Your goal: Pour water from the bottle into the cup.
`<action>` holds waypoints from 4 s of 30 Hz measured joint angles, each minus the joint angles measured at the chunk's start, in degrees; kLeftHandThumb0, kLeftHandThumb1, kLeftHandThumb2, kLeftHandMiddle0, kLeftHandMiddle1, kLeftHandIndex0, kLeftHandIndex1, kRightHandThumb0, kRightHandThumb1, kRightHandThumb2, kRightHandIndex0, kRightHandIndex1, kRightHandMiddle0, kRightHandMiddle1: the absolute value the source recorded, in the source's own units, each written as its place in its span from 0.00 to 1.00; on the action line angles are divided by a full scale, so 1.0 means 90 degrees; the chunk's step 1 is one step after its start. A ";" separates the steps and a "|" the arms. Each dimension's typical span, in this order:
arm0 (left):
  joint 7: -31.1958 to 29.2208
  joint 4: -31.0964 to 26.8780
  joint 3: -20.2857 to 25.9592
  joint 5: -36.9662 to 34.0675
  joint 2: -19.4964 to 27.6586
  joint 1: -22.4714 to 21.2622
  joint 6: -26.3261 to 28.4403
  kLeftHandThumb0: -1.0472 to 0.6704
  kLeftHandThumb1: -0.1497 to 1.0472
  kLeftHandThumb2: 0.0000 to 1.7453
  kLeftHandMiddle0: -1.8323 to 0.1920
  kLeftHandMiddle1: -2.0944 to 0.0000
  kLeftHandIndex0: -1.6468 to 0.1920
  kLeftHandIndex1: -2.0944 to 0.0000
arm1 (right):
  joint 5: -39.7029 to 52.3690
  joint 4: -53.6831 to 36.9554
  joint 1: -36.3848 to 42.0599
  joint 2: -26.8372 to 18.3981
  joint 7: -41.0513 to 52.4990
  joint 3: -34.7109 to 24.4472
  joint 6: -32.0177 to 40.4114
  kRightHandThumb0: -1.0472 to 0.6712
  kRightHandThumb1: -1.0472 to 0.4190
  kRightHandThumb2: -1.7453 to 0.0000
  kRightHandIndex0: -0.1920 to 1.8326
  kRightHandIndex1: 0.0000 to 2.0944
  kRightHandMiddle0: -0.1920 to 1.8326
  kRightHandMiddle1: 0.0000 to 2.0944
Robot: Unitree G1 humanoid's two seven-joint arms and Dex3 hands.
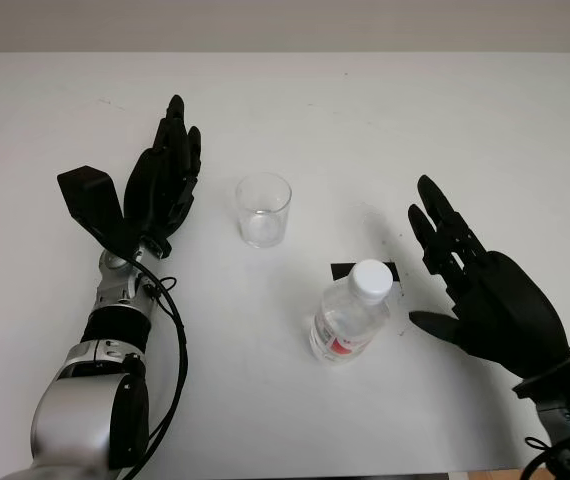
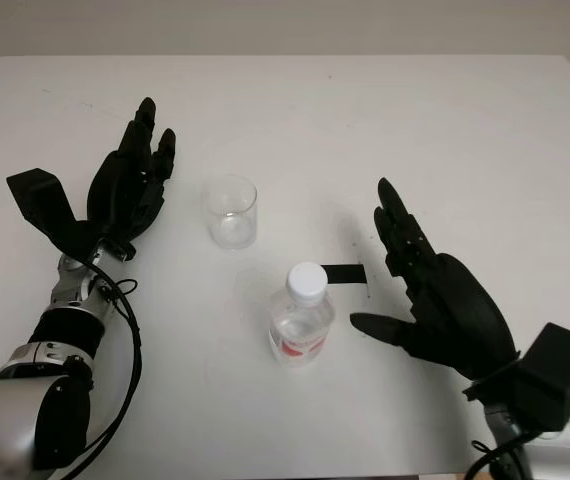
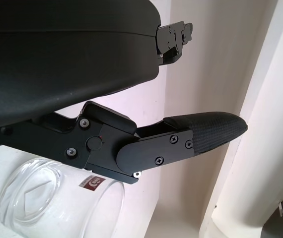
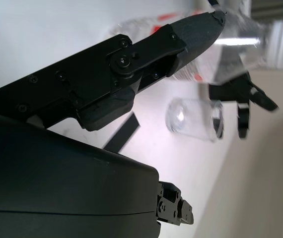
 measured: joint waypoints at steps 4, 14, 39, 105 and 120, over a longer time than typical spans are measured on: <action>0.0010 0.0042 0.0000 0.0000 -0.0001 0.0000 0.0002 0.12 1.00 0.36 1.00 1.00 1.00 1.00 | 0.0064 -0.0028 0.0055 -0.0354 0.0442 -0.0038 0.0065 0.08 0.11 0.97 0.00 0.00 0.00 0.00; 0.0093 0.0059 -0.0010 0.0005 -0.0008 -0.0002 0.0016 0.12 1.00 0.36 1.00 1.00 1.00 1.00 | -0.0592 -0.0436 0.0053 -0.0413 0.0376 0.0523 -0.0004 0.05 0.11 0.97 0.00 0.00 0.00 0.00; 0.0025 0.0213 -0.0018 0.0006 -0.0115 -0.0081 -0.0029 0.12 1.00 0.37 1.00 1.00 1.00 1.00 | -0.0681 -0.0087 -0.0903 0.0481 -0.0079 0.1644 -0.0037 0.13 0.18 0.97 0.01 0.01 0.04 0.03; 0.0110 0.0164 0.0072 -0.0043 -0.0245 -0.0079 -0.0057 0.12 1.00 0.36 1.00 1.00 1.00 1.00 | -0.3292 0.3239 -0.4860 0.0372 -0.2630 0.1064 -0.0591 0.48 0.00 0.88 0.76 1.00 0.72 1.00; 0.0088 0.0093 0.0064 -0.0032 -0.0268 -0.0067 -0.0067 0.11 1.00 0.36 1.00 1.00 1.00 1.00 | -0.5054 0.6216 -0.7135 0.0155 -0.3478 0.2222 -0.1142 0.48 0.03 0.89 0.76 1.00 0.67 1.00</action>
